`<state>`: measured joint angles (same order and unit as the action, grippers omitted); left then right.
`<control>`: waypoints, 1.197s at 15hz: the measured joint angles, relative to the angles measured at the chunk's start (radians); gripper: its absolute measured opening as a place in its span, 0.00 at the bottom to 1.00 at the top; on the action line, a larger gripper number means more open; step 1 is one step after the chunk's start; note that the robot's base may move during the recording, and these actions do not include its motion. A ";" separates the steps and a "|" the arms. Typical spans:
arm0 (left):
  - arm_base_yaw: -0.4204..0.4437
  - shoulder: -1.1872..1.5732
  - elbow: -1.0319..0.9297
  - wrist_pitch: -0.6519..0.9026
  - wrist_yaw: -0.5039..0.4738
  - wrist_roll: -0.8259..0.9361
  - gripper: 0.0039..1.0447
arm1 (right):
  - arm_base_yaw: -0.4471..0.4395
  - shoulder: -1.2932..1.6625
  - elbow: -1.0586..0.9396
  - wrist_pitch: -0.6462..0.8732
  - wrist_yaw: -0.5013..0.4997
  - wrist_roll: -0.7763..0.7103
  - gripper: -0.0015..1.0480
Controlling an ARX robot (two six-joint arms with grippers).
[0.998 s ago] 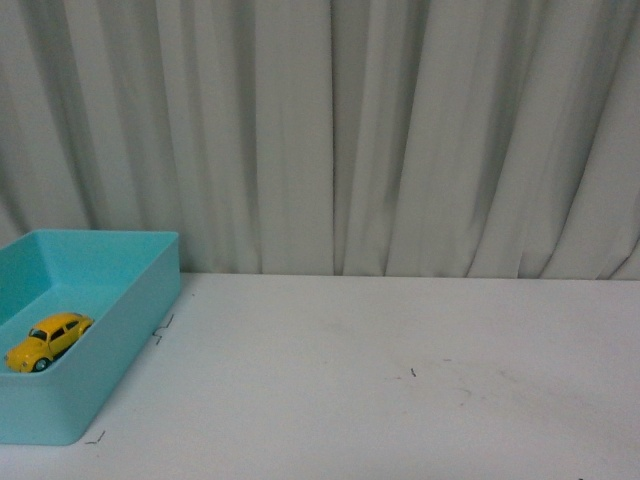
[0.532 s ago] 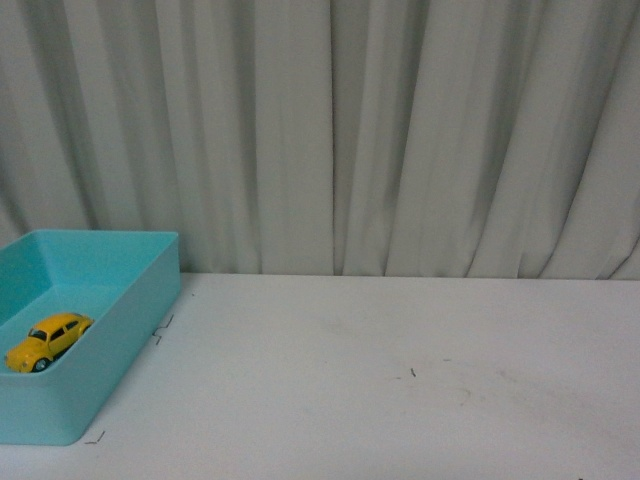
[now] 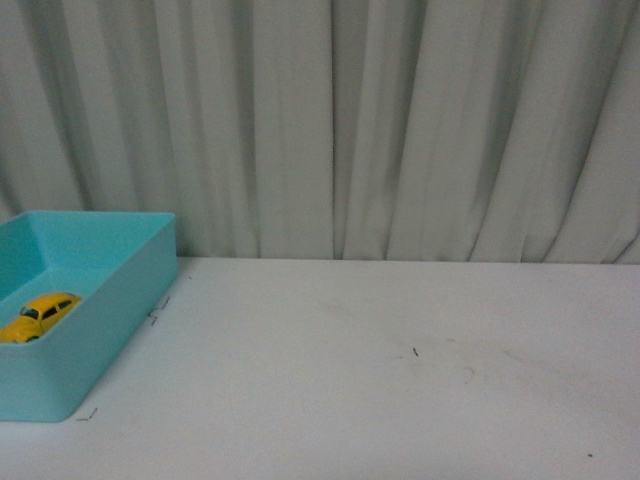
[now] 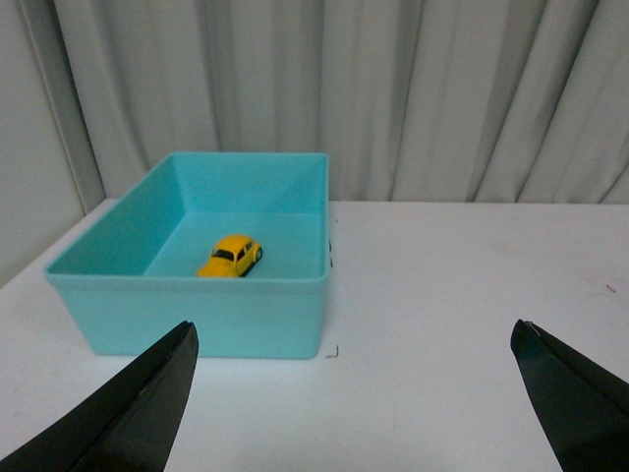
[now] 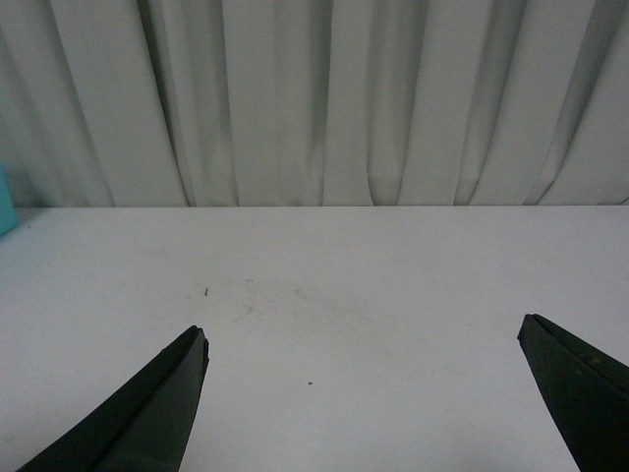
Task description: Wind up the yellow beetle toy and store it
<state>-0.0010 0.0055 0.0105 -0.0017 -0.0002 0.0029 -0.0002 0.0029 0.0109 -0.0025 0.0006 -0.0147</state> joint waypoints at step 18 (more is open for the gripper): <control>0.000 0.000 0.000 -0.002 -0.001 -0.003 0.94 | 0.000 0.000 0.000 -0.002 0.000 0.001 0.94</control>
<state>-0.0010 0.0059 0.0105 -0.0032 -0.0010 0.0002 -0.0002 0.0029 0.0109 -0.0040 0.0002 -0.0139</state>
